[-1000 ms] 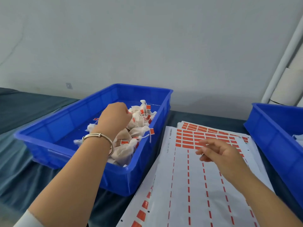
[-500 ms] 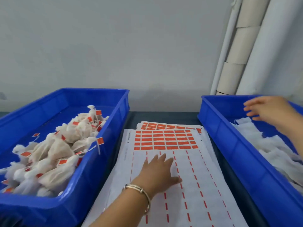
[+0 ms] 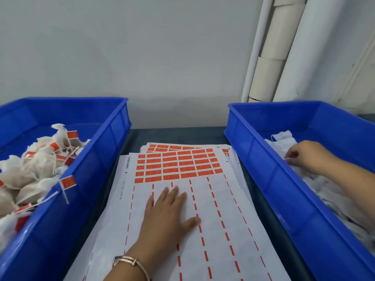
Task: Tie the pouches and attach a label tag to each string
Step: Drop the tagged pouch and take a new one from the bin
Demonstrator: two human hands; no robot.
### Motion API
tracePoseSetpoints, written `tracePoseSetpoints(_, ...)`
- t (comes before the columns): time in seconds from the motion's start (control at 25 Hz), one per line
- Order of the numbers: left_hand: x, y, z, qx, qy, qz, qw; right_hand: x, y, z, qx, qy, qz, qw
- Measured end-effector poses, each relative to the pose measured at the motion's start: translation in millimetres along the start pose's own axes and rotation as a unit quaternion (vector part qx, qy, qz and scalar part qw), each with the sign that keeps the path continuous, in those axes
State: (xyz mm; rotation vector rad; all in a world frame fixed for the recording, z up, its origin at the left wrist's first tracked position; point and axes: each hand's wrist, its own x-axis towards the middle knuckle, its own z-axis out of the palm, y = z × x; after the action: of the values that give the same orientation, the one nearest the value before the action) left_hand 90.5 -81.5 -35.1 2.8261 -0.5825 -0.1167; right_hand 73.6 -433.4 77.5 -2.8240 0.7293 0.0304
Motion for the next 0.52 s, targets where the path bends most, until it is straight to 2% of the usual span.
tracePoseSetpoints(0.28, -1.1, -0.3, -1.9, -0.011, 0.008, 0.013, 1.000, -19.1, -20.5, -46.2, 0.071, 0.149, -0.054, 0.985)
tracePoseSetpoints(0.44, -3.4, -1.8, -4.2, -0.046, 0.023, 0.025, 0.998, -45.5, -72.1, -72.8, 0.099, 0.270, -0.142, 0.947)
tracePoseSetpoints(0.52, -6.1, -3.2, -6.8, -0.106, 0.047, 0.019, 0.993, -63.1, -105.5, -77.6, 0.152, 0.263, -0.185, 0.934)
